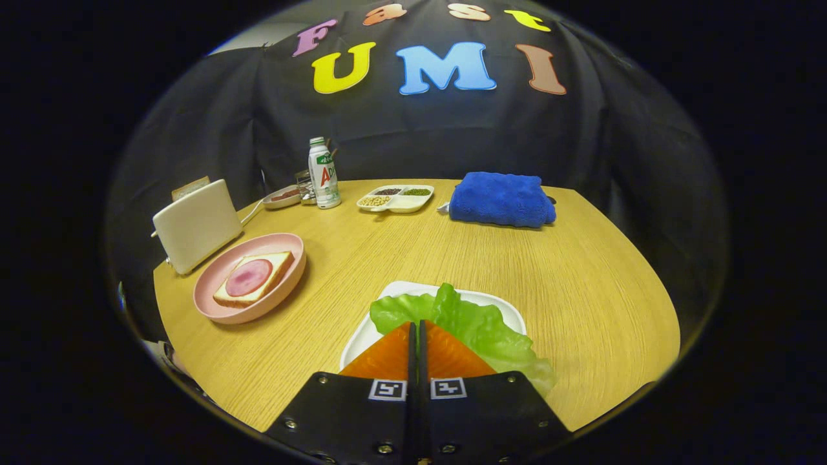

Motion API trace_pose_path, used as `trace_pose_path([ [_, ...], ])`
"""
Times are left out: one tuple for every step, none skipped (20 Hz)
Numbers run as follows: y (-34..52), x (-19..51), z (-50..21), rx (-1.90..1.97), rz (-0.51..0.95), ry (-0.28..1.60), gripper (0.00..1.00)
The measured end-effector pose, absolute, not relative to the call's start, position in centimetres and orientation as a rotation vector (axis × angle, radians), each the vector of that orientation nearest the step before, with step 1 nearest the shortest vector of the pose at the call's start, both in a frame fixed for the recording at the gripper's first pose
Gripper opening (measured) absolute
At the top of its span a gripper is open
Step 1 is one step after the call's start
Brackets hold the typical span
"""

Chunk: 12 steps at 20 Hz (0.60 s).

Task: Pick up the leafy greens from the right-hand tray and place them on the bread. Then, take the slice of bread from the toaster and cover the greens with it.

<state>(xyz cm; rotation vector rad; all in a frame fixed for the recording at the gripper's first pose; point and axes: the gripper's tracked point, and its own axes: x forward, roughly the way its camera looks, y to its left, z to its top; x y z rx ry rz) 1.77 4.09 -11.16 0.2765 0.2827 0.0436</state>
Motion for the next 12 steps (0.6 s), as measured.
trace_pose_path([
  [3.9, 1.6, -10.5, 0.297, 0.044, 0.263, 0.0],
  [3.8, 1.5, -9.6, 0.322, 0.046, 0.236, 0.0],
  [4.0, 1.4, -8.6, 0.346, 0.054, 0.214, 0.0],
  [4.2, 1.4, -7.8, 0.368, 0.062, 0.188, 0.0],
  [4.6, 1.3, -6.8, 0.382, 0.073, 0.165, 0.0],
  [5.2, 1.3, -5.9, 0.387, 0.085, 0.141, 0.0],
  [5.8, 1.3, -4.9, 0.386, 0.097, 0.12, 0.0],
  [6.6, 1.5, -4.0, 0.387, 0.111, 0.098, 0.0],
  [7.5, 1.7, -2.9, 0.383, 0.127, 0.078, 0.0],
  [8.6, 2.0, -2.1, 0.379, 0.145, 0.058, 0.0],
  [9.7, 2.3, -1.2, 0.375, 0.163, 0.043, 0.0],
  [10.7, 2.7, -0.2, 0.371, 0.178, 0.027, 0.0],
])
